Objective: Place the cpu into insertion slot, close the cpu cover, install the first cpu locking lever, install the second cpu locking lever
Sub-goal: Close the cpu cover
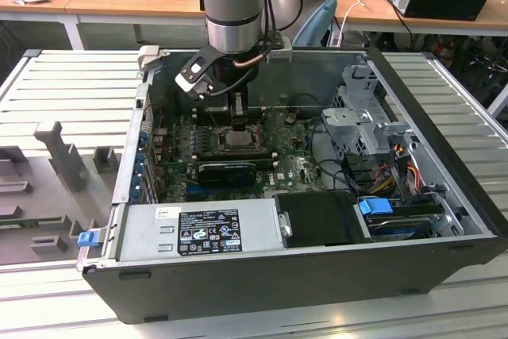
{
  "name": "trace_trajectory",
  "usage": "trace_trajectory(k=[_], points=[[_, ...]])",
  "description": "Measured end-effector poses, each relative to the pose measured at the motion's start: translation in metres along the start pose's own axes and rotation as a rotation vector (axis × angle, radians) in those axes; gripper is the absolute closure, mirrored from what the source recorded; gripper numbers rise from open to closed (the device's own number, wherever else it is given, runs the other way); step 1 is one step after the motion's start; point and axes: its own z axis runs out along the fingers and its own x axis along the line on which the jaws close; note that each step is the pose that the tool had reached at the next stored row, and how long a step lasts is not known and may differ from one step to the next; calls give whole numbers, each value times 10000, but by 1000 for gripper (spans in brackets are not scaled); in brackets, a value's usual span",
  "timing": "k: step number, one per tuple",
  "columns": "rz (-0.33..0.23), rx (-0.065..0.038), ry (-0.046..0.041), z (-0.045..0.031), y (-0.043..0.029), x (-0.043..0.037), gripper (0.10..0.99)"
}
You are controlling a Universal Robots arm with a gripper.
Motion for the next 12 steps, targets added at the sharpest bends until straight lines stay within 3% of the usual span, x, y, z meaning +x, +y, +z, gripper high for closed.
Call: trace_trajectory(k=[3,4,7,12], points=[[-2,-2,-32,-95,8,1,980],[-5,-1,-50,-166,14,1,980],[-2,1,-52,-176,45,0,980],[-3,5,-58,-176,194,-1,980]])
